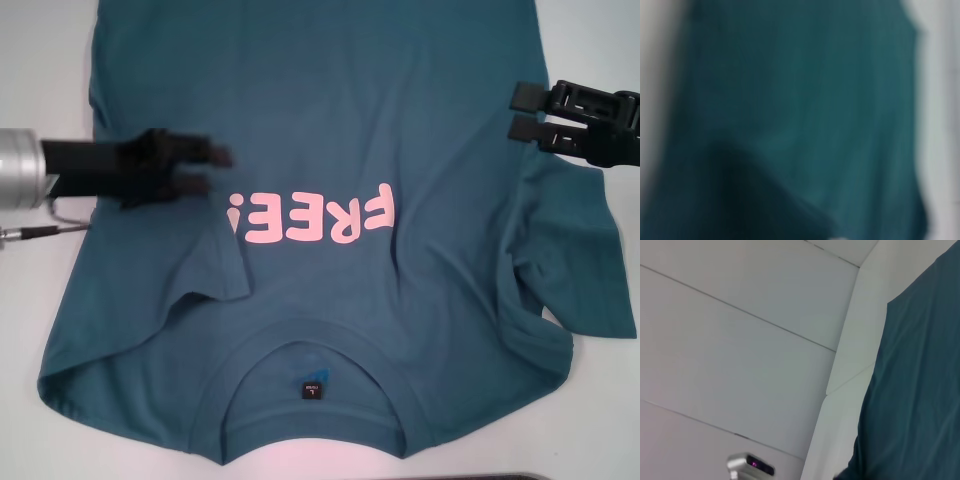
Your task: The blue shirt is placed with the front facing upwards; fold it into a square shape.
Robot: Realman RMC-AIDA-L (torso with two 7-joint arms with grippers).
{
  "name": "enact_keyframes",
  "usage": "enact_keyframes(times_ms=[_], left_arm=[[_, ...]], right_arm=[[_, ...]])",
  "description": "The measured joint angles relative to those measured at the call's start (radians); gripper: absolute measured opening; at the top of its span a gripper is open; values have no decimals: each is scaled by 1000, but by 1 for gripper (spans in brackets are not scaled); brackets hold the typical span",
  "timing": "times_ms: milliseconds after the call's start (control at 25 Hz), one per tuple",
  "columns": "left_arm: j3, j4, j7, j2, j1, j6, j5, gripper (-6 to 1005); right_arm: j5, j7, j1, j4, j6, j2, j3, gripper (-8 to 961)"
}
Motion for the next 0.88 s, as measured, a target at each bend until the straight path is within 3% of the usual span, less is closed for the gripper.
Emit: enact_keyframes(times_ms=[120,360,520,640,880], left_arm=[[3,-13,48,-3,0,69,-60,569],[-7,-2,110,55,59,119,-76,569],[-9,2,336,88,100,281,-122,571],[-9,-11,708,74,152,459,-142,572],[-6,-13,1078,19,226,476,-143,575]], right_arm=[[0,0,0,0,-2,1,0,833],[0,-10,-3,0,-2,4,4,831],[0,-77,-4,-4,-5,0,6,830],[1,-125,-5,-10,-7,-5,7,830],[-50,-145,1,-18,-1,-27,2,828]])
